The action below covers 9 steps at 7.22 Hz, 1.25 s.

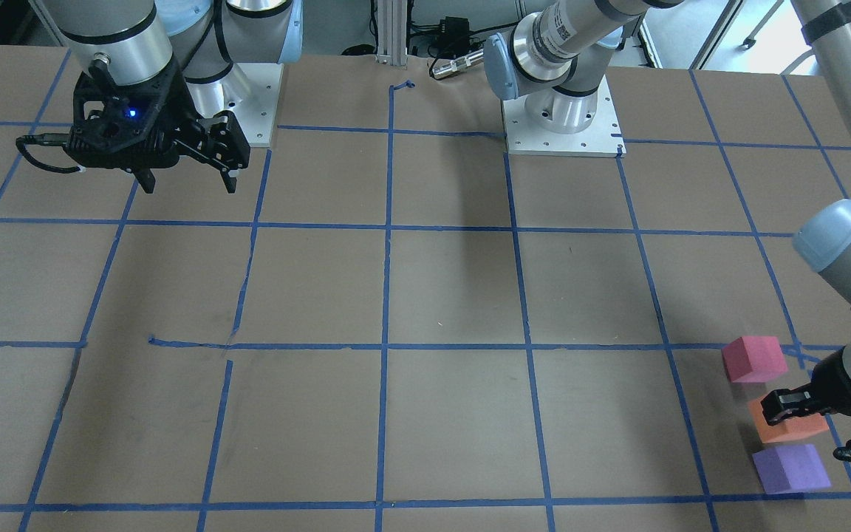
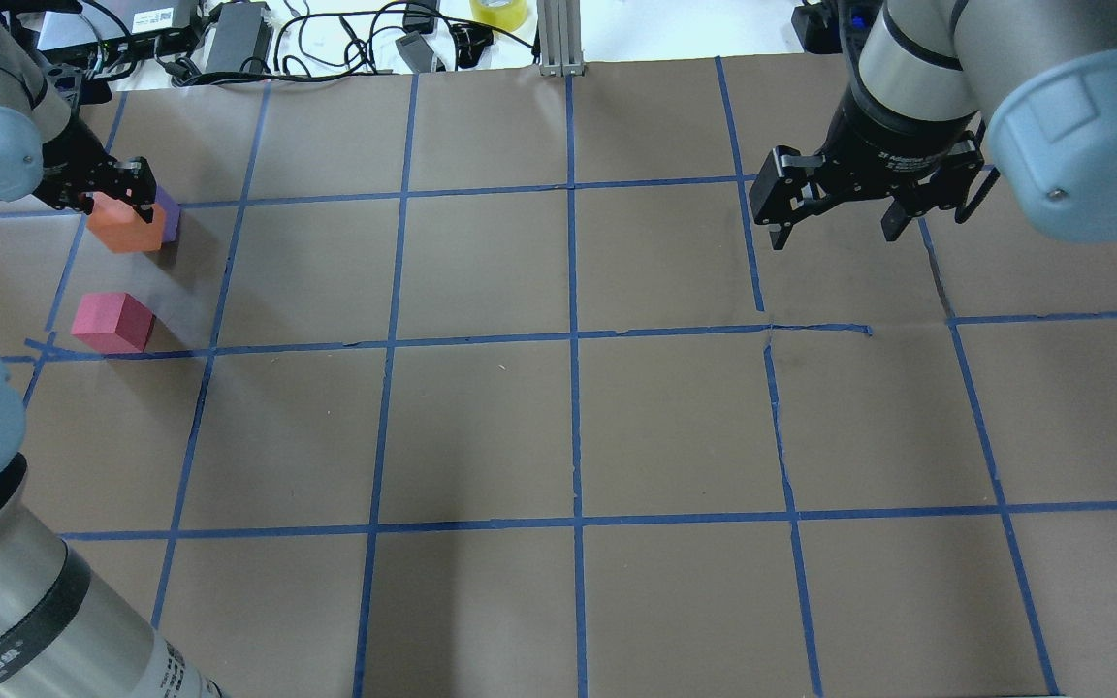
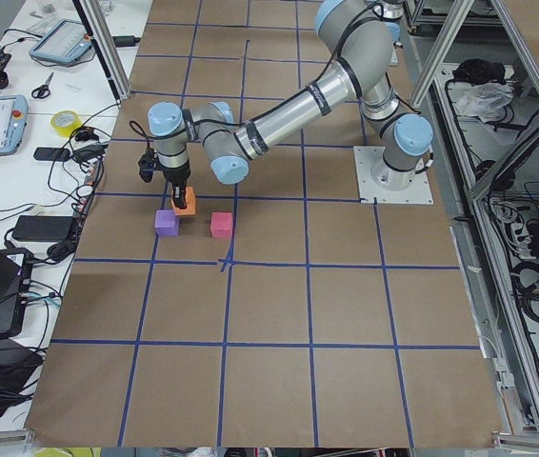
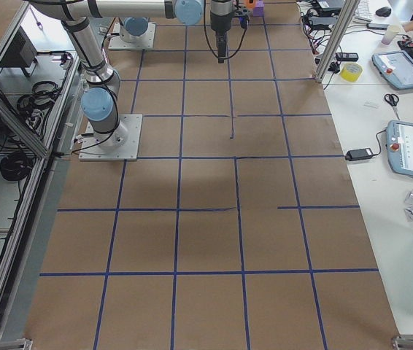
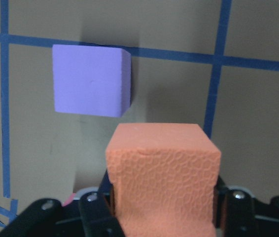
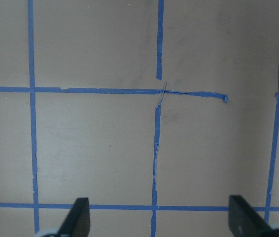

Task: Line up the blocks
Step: 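Carry the orange cube with the left gripper toward the pink cube, then lower the orange cube between the pink and purple cubes and release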

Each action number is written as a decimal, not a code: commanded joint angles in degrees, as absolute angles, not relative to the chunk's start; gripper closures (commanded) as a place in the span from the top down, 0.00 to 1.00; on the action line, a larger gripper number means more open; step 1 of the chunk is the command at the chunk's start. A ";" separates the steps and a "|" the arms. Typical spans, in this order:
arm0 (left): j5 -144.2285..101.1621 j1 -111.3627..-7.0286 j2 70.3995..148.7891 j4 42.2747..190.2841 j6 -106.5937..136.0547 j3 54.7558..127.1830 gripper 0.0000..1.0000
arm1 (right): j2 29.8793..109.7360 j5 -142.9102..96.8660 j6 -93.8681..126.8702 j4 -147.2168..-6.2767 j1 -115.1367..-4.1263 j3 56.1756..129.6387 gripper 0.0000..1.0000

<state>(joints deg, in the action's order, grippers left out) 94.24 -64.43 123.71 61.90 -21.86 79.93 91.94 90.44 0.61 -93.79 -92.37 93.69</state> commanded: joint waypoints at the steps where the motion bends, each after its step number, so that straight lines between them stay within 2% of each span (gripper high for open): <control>1: 93.96 -62.14 124.80 61.44 -25.66 79.98 0.00 | 91.93 91.22 0.62 -93.87 -92.37 93.69 1.00; 9: 93.78 -61.96 127.71 61.26 -29.09 80.86 0.00 | 91.85 92.29 0.62 -93.78 -92.37 93.78 1.00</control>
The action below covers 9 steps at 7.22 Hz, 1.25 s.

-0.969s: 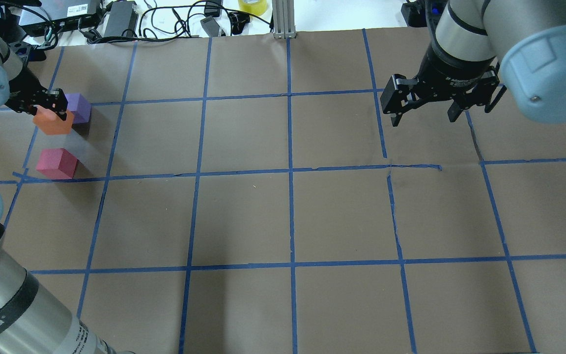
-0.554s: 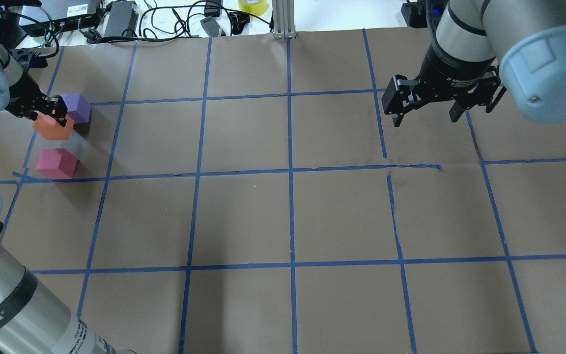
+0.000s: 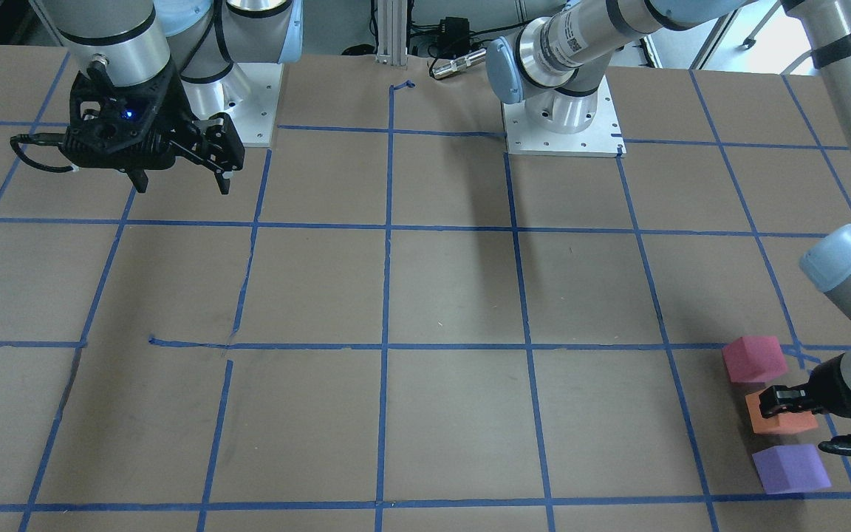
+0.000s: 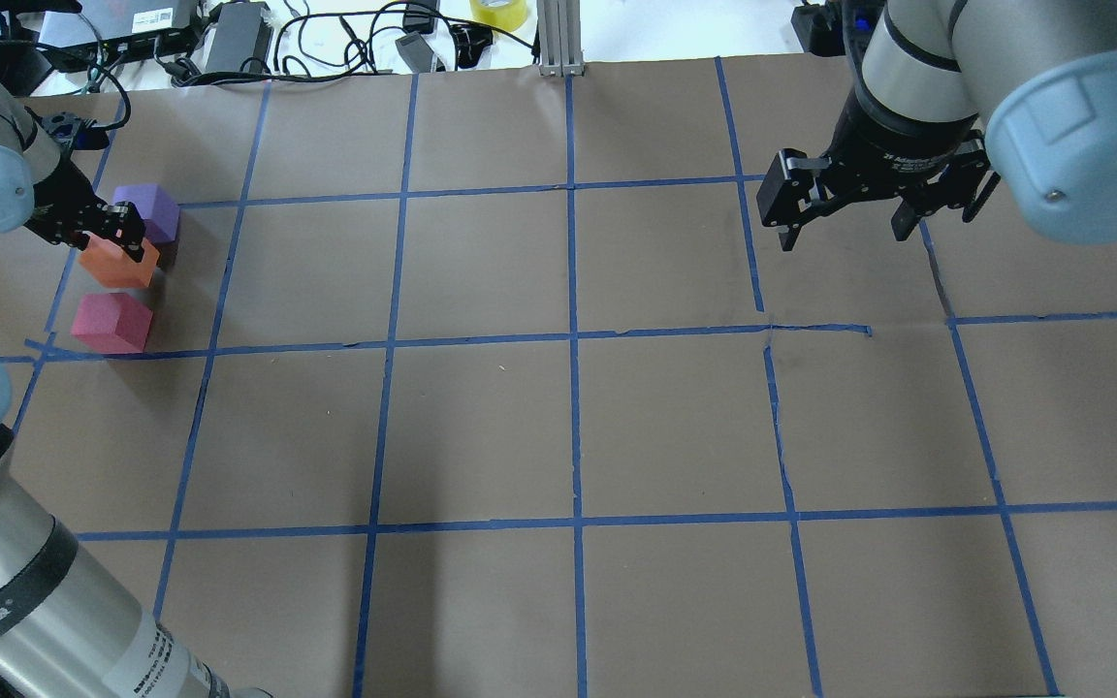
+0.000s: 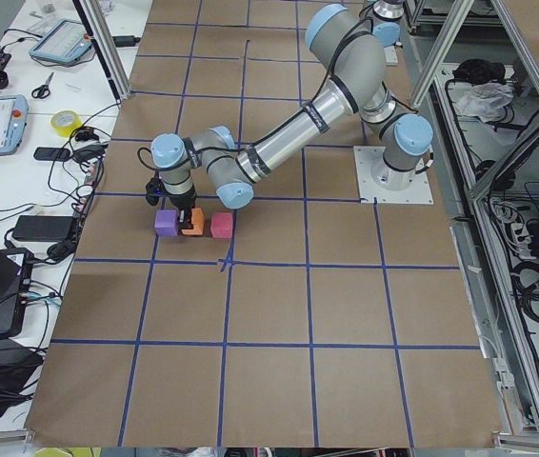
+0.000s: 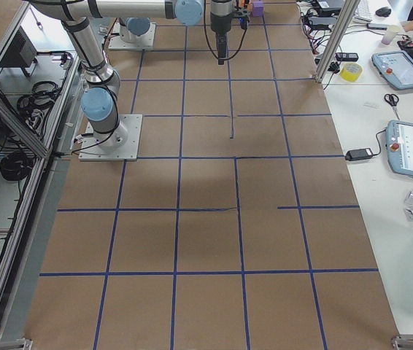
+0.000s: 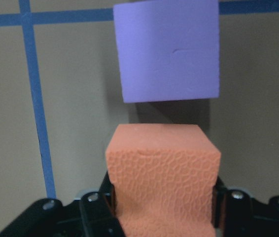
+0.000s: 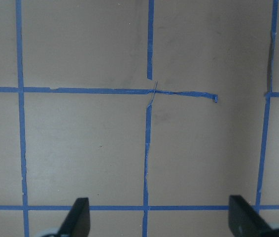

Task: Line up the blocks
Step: 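Lower the orange cube between the pink and purple cubes and release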

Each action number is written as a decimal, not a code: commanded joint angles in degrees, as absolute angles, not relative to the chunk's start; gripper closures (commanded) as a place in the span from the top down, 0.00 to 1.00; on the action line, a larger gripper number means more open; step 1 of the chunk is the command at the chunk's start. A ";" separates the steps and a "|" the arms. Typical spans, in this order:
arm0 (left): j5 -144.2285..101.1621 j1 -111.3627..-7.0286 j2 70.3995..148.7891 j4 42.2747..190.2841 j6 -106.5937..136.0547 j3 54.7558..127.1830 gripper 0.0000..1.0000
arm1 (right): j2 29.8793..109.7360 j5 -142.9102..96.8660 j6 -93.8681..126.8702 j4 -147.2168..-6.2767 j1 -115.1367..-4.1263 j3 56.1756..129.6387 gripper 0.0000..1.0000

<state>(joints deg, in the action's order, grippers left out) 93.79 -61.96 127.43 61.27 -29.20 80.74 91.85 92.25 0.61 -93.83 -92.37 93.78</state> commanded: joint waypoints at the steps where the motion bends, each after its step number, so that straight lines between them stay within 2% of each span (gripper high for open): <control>1: 93.78 -61.96 127.79 61.26 -29.09 81.03 0.00 | 91.85 92.29 0.62 -93.78 -92.37 93.78 1.00; 4: 92.37 -61.96 128.41 60.30 -29.44 81.65 0.00 | 91.93 92.29 1.05 -93.87 -92.37 93.78 1.00; 5: 92.55 -61.96 128.41 57.42 -29.79 82.09 0.12 | 92.19 92.20 0.79 -94.04 -92.37 93.78 1.00; 6: 92.55 -61.96 128.50 57.31 -29.79 82.18 0.00 | 92.20 92.02 0.53 -93.35 -92.29 93.69 1.00; 8: 92.37 -61.96 128.41 57.30 -29.45 82.44 0.02 | 92.20 91.05 0.26 -90.97 -92.20 93.52 1.00; 9: 92.46 -61.96 128.41 57.22 -29.79 82.70 0.66 | 92.28 91.05 0.26 -90.88 -92.02 93.52 1.00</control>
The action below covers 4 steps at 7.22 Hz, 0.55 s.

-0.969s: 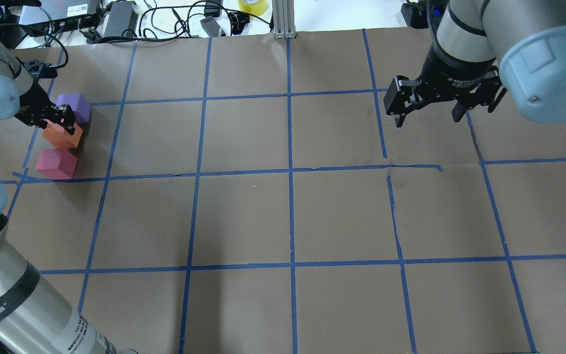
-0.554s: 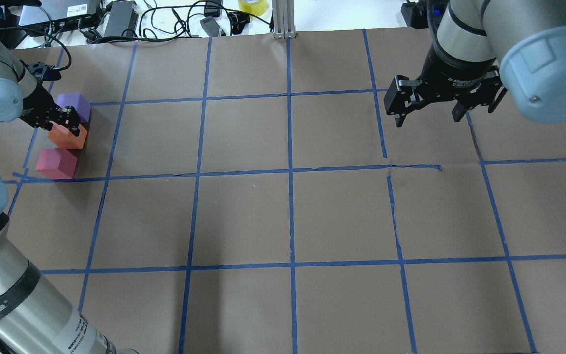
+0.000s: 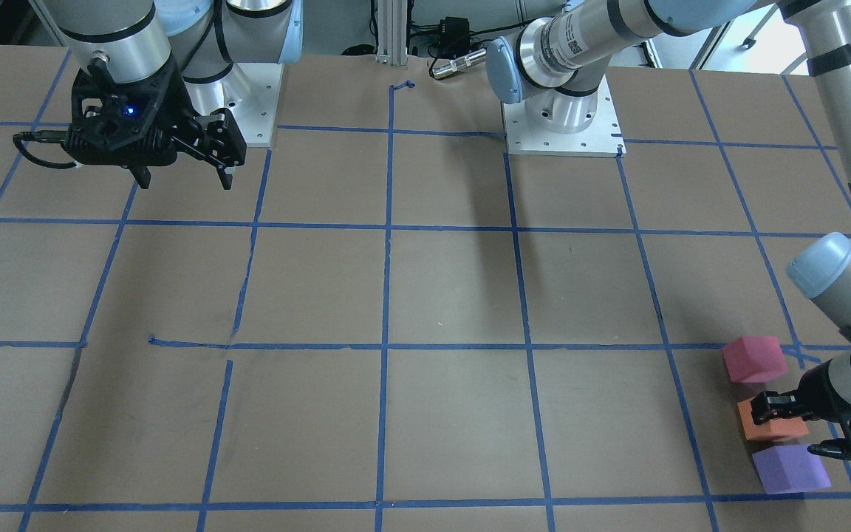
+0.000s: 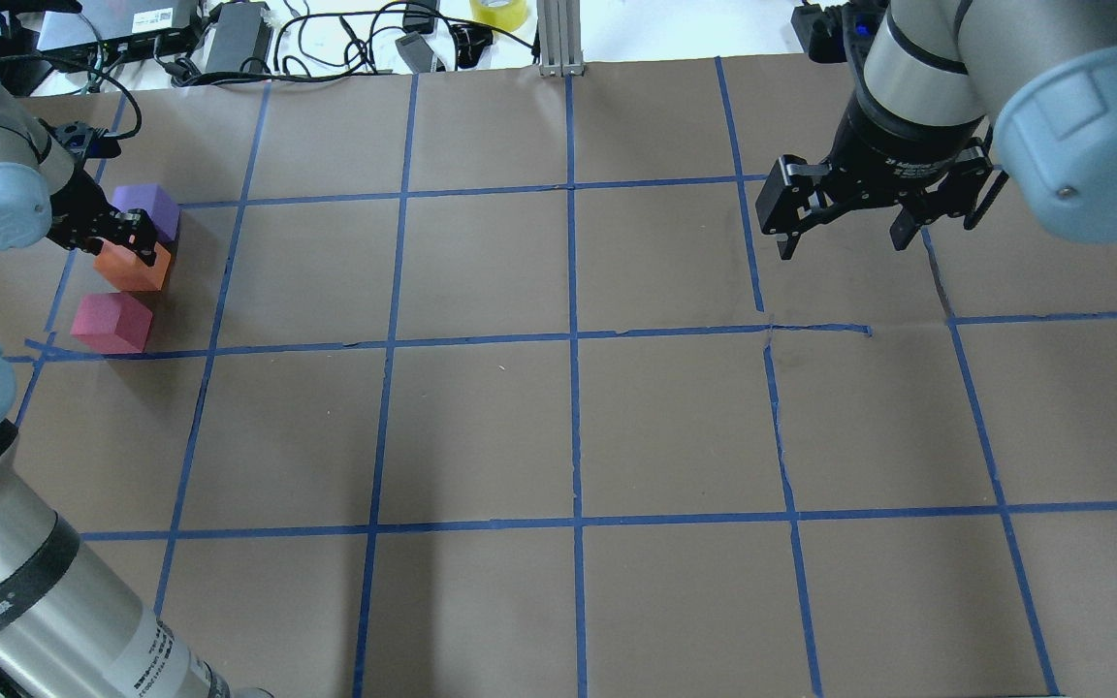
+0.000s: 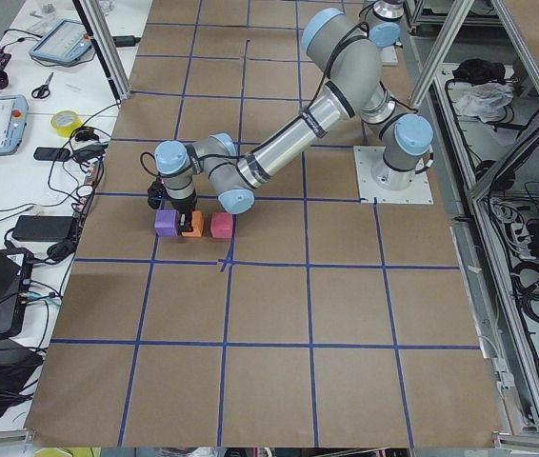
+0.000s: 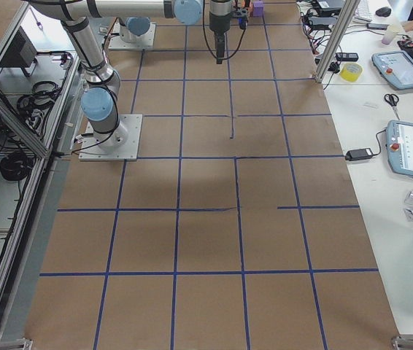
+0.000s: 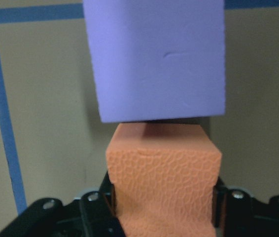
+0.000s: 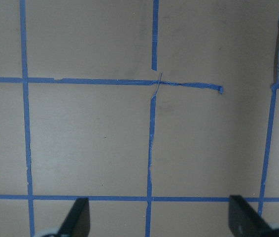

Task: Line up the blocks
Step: 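Lower the orange cube between the pink and purple cubes and release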

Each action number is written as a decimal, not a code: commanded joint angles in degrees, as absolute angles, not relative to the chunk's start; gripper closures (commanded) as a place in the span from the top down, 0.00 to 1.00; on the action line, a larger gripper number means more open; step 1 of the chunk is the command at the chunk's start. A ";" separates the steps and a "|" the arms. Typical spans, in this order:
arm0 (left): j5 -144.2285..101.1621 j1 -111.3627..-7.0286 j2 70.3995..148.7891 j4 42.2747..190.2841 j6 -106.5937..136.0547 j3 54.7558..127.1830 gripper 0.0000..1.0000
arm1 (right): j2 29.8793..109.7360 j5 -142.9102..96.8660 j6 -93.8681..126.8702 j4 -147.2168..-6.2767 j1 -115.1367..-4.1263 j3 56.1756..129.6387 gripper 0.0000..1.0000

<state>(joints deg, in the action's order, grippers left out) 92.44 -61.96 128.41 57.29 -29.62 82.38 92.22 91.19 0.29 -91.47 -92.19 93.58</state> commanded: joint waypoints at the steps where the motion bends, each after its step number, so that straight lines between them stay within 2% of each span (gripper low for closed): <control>1: 92.55 -61.96 128.06 56.69 -29.97 83.05 1.00 | 92.46 91.05 0.09 -90.88 -90.89 93.52 1.00; 4: 92.98 -62.32 122.11 60.00 -30.85 84.02 1.00 | 94.12 91.05 0.96 -90.53 -90.26 93.60 1.00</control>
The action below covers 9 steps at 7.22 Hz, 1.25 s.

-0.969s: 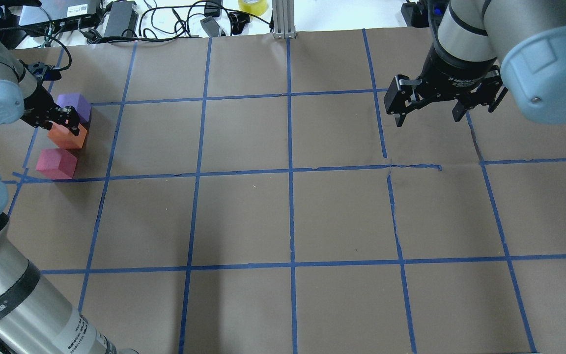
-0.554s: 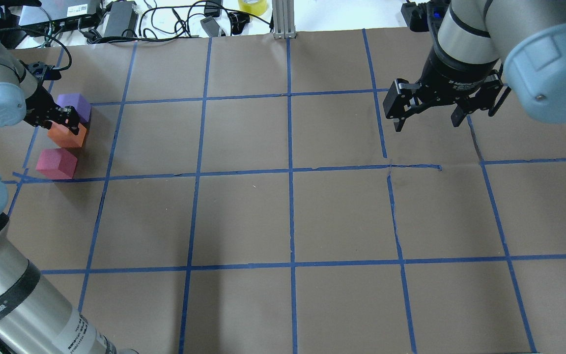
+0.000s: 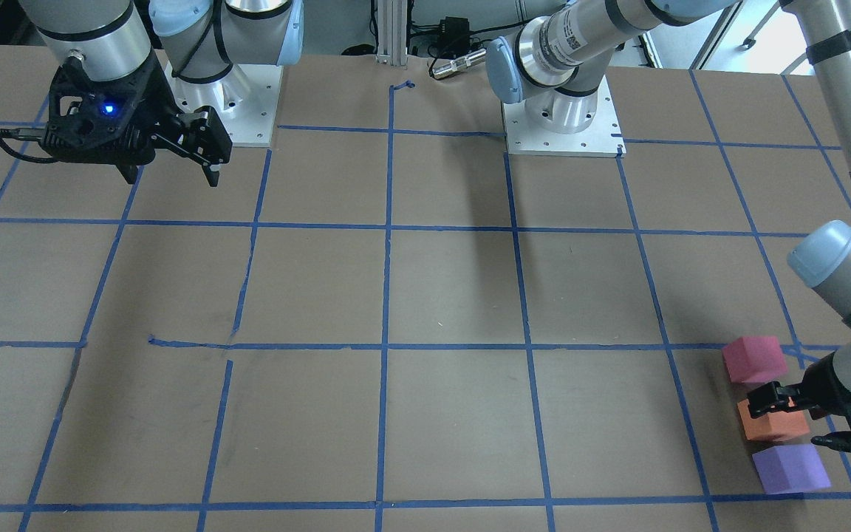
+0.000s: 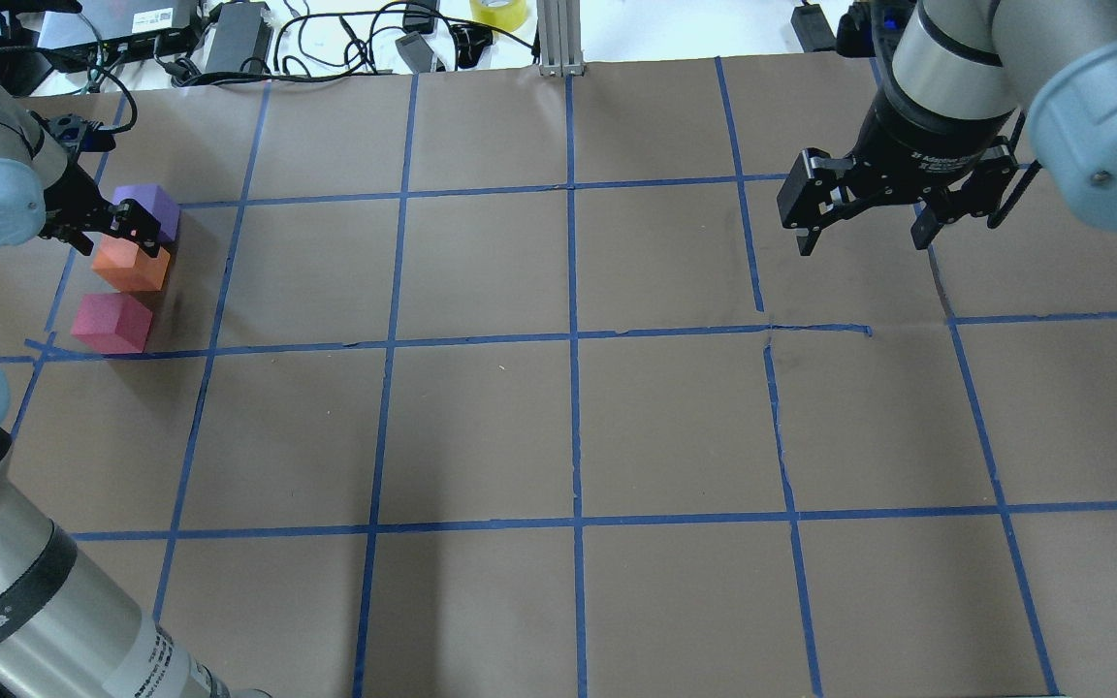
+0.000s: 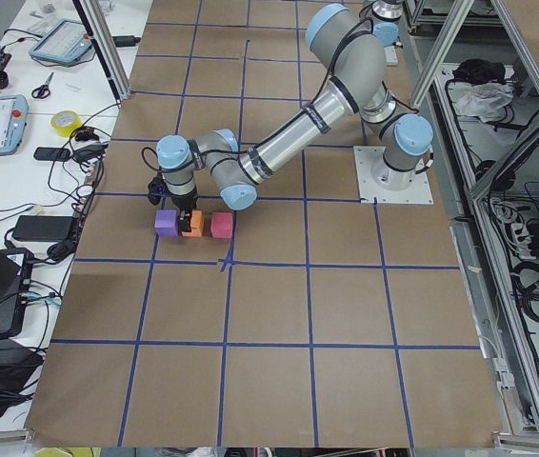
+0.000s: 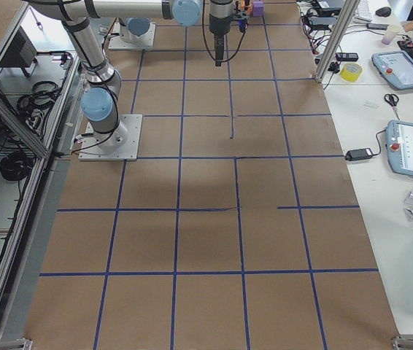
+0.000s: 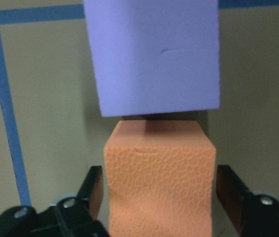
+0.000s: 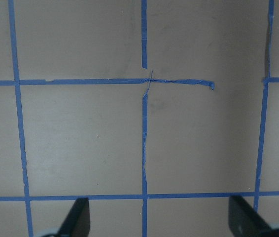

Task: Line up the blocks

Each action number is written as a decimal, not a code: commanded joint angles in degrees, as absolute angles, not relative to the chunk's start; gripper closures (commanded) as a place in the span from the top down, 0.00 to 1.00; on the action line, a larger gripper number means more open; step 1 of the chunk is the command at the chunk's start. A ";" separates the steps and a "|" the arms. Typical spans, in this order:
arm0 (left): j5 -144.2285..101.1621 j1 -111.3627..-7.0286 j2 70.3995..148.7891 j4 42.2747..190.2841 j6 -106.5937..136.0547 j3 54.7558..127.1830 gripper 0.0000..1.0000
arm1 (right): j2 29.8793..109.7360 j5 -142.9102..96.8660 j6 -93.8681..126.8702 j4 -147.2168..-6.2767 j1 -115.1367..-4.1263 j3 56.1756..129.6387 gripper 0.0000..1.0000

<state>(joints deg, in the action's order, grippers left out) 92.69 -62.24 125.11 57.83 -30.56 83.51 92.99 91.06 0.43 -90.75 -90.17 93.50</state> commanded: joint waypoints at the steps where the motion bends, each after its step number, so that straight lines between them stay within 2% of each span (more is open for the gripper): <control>1: 92.99 -62.40 117.99 66.21 -30.76 84.28 1.00 | 94.74 91.14 0.97 -90.35 -90.44 93.69 1.00; 3: 92.12 -63.45 106.58 80.17 -29.63 84.03 1.00 | 94.75 91.14 0.97 -90.26 -90.44 93.78 1.00; 6: 92.63 -73.53 94.34 90.75 -15.59 84.11 1.00 | 94.75 91.67 0.97 -89.47 -90.26 93.78 1.00; 8: 92.64 -80.55 92.11 92.81 -1.24 84.11 1.00 | 94.75 91.76 0.97 -89.56 -90.26 93.78 1.00; 9: 92.72 -87.73 92.54 92.90 5.99 84.20 1.00 | 94.66 91.84 0.88 -89.47 -90.09 93.78 1.00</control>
